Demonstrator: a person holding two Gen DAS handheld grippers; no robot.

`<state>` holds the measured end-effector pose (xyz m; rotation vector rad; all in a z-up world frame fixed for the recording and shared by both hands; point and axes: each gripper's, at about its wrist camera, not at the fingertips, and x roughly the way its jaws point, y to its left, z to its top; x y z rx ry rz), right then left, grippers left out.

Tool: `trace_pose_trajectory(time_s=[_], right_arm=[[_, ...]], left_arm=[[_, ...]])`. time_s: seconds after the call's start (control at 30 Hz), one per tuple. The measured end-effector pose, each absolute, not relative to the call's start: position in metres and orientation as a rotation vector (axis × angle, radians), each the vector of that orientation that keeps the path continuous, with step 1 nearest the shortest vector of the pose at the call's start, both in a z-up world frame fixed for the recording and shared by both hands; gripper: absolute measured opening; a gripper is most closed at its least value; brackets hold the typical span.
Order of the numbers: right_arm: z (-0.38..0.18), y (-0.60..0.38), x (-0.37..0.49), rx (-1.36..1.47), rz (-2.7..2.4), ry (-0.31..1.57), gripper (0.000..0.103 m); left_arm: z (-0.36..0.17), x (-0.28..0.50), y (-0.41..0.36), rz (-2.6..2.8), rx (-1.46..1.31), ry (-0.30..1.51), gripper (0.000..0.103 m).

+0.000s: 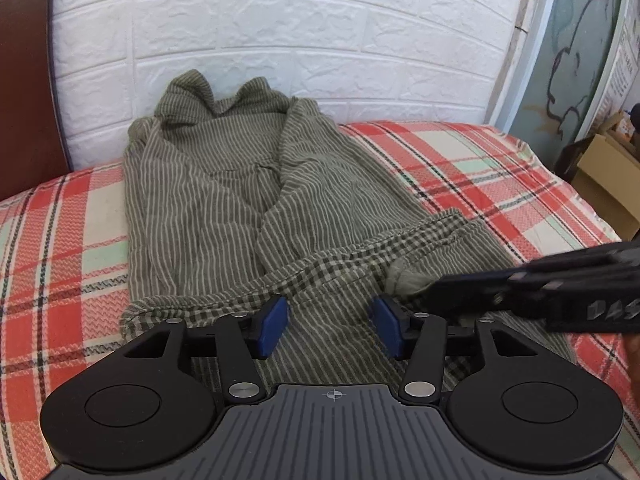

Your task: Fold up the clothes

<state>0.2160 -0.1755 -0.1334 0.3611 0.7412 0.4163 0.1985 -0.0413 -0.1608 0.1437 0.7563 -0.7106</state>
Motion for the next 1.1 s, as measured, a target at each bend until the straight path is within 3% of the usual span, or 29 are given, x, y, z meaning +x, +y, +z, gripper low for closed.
trace_pose_trajectory(time_s=[0.17,0.57,0.67,0.8,0.93,1.1], right_arm=[[-0.11,-0.174,0.209,0.401,0.479,0.638,0.004],[-0.145,-0.146,0.233,0.374,0.456,0.769,0.005],[-0.153,-0.146,0.239,0.362,0.449,0.805,0.014],[-0.133,-0.163,0.225,0.412,0.452,0.72,0.028],[-0.112,-0.182,0.191,0.408,0.479,0.659,0.028],[-0.123,-0.17,0.164,0.298,0.502,0.706,0.028]], left_arm=[[-0.164,0.196,-0.039,-0.722,0.132,0.748,0.067],[-0.139,0.154,0.015,-0.793,0.005,0.76,0.068],[-0.15,0.126,0.008,-0.846,0.108,0.765,0.068],[-0.154,0.104,0.005,-0.825,0.192,0.711,0.068],[-0.148,0.095,0.011,-0.805,0.209,0.682,0.068],[-0.153,0.095,0.003,-0.773,0.252,0.67,0.068]])
